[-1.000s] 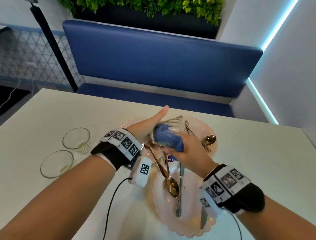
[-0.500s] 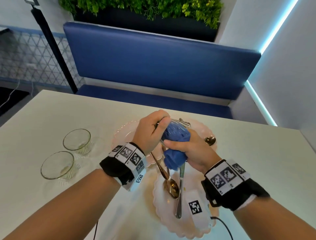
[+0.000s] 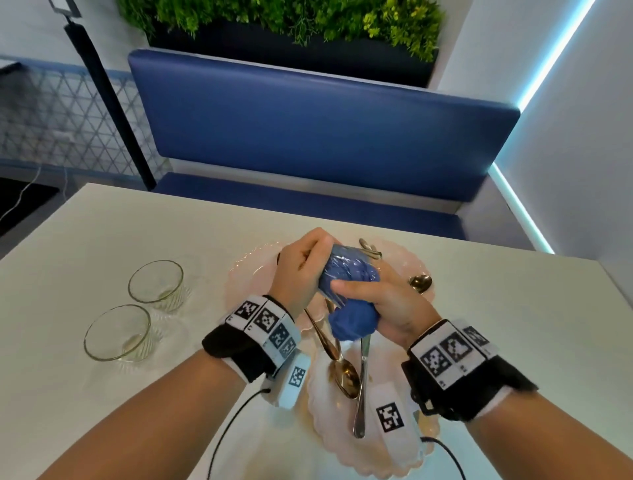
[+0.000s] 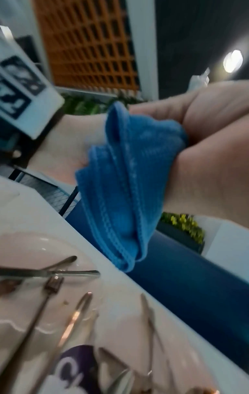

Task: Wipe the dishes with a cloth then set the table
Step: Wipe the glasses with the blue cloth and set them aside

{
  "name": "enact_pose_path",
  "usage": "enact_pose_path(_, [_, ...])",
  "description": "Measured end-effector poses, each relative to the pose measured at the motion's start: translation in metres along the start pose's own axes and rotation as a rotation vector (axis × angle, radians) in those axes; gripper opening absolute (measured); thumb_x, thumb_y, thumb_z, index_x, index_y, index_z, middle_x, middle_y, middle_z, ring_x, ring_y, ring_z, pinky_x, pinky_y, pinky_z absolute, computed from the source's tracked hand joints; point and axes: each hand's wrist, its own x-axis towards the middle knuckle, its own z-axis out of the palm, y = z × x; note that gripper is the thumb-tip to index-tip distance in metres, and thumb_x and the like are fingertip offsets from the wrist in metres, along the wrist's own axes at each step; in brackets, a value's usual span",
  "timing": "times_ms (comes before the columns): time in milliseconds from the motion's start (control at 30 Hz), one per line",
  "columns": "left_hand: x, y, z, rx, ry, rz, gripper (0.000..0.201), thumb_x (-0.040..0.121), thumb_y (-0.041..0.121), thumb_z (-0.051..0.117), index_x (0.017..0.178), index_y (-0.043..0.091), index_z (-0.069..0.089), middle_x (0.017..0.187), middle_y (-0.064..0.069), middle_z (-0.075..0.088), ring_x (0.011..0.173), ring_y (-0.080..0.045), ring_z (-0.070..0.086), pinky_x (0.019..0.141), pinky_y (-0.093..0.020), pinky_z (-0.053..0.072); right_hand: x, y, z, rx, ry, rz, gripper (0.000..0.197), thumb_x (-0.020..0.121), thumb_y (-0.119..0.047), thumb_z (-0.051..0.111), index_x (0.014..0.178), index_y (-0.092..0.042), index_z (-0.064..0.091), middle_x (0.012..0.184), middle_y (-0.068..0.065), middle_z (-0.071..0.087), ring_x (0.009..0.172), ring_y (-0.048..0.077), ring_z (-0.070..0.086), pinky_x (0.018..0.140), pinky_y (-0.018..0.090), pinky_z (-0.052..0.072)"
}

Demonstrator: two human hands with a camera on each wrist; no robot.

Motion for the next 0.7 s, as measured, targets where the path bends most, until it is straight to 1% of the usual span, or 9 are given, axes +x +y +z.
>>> enact_pose_path(67, [-0.002, -0.007, 0.002, -0.044, 0.041, -0.093, 0.030, 0.084, 0.030, 0.043, 0.069, 0.007, 0.055, 0.065, -0.004, 0.058, 0.062, -0.013, 0.052, 0.060, -0.026, 0.044, -0.001, 0.007, 0.006, -0.159, 0.111, -0.062, 0.030, 0.083, 0.005, 0.061, 0.108, -0.010, 0.062, 0.098, 0.003, 0.070, 0.087, 0.010, 0.068, 0.075, 0.020, 0.054])
enact_pose_path(133, [-0.005, -0.014, 0.003, -0.129, 0.070, -0.296, 0.028, 0.082, 0.030, 0.042, 0.065, 0.012, 0.054, 0.064, -0.004, 0.058, 0.066, -0.017, 0.053, 0.061, -0.028, 0.044, -0.006, 0.014, 0.005, -0.334, 0.145, -0.111, 0.028, 0.084, -0.002, 0.063, 0.107, -0.017, 0.061, 0.101, -0.002, 0.070, 0.091, 0.004, 0.067, 0.076, 0.015, 0.052])
enact_pose_path(233, [-0.016, -0.005, 0.003, -0.299, 0.084, -0.710, 0.035, 0.089, 0.039, 0.042, 0.070, 0.016, 0.060, 0.067, -0.007, 0.066, 0.072, -0.026, 0.059, 0.069, -0.032, 0.044, -0.017, 0.015, -0.002, -0.570, -0.040, -0.029, 0.044, 0.079, -0.011, 0.071, 0.113, -0.029, 0.051, 0.106, -0.013, 0.065, 0.095, -0.003, 0.063, 0.079, 0.012, 0.049])
enact_pose_path(333, [-0.026, 0.000, -0.006, -0.346, -0.058, -0.858, 0.039, 0.092, 0.048, 0.039, 0.083, 0.018, 0.063, 0.070, -0.003, 0.068, 0.071, -0.019, 0.059, 0.066, -0.028, 0.043, -0.016, 0.006, -0.010, -0.608, -0.037, -0.043, 0.033, 0.083, -0.010, 0.066, 0.107, -0.029, 0.054, 0.095, -0.013, 0.069, 0.088, -0.004, 0.064, 0.074, 0.011, 0.049])
enact_pose_path(400, [-0.027, 0.009, -0.013, -0.374, -0.237, -0.865, 0.043, 0.092, 0.050, 0.040, 0.103, 0.017, 0.064, 0.091, -0.006, 0.069, 0.084, -0.022, 0.063, 0.072, -0.031, 0.050, -0.011, 0.001, -0.010, -0.565, -0.037, -0.076, 0.020, 0.085, -0.009, 0.062, 0.098, -0.024, 0.061, 0.084, -0.012, 0.073, 0.081, 0.000, 0.067, 0.070, 0.012, 0.050])
enact_pose_path(467, [-0.029, 0.014, -0.020, -0.485, -0.345, -0.835, 0.041, 0.089, 0.046, 0.044, 0.102, 0.015, 0.067, 0.092, -0.006, 0.072, 0.084, -0.017, 0.068, 0.073, -0.027, 0.055, -0.006, 0.002, -0.006, -0.550, -0.062, -0.121, 0.015, 0.085, -0.008, 0.061, 0.094, -0.020, 0.063, 0.078, -0.012, 0.073, 0.076, 0.002, 0.068, 0.068, 0.013, 0.051])
enact_pose_path(567, [-0.035, 0.013, -0.020, -0.604, -0.293, -0.766, 0.030, 0.082, 0.034, 0.050, 0.088, 0.015, 0.073, 0.083, -0.003, 0.072, 0.074, -0.012, 0.069, 0.066, -0.021, 0.056, -0.002, 0.012, 0.008, -0.500, 0.051, -0.201, 0.012, 0.084, -0.015, 0.062, 0.091, -0.025, 0.063, 0.073, -0.014, 0.072, 0.073, 0.001, 0.068, 0.068, 0.013, 0.052])
enact_pose_path(633, [-0.042, 0.009, -0.020, -0.622, -0.231, -0.710, 0.029, 0.083, 0.034, 0.052, 0.095, 0.016, 0.071, 0.088, -0.003, 0.071, 0.077, -0.013, 0.068, 0.068, -0.024, 0.055, 0.004, 0.020, 0.011, -0.483, 0.192, -0.247, 0.013, 0.081, -0.031, 0.060, 0.093, -0.026, 0.063, 0.078, -0.010, 0.073, 0.077, 0.004, 0.068, 0.072, 0.019, 0.054])
enact_pose_path(700, [-0.049, 0.006, -0.021, -0.600, -0.129, -0.666, 0.034, 0.081, 0.042, 0.054, 0.103, 0.021, 0.069, 0.097, -0.002, 0.071, 0.083, -0.015, 0.068, 0.071, -0.028, 0.053, 0.010, 0.027, 0.012, -0.411, 0.282, -0.266, 0.025, 0.082, -0.043, 0.056, 0.102, -0.029, 0.061, 0.093, -0.005, 0.072, 0.089, 0.009, 0.068, 0.081, 0.029, 0.054])
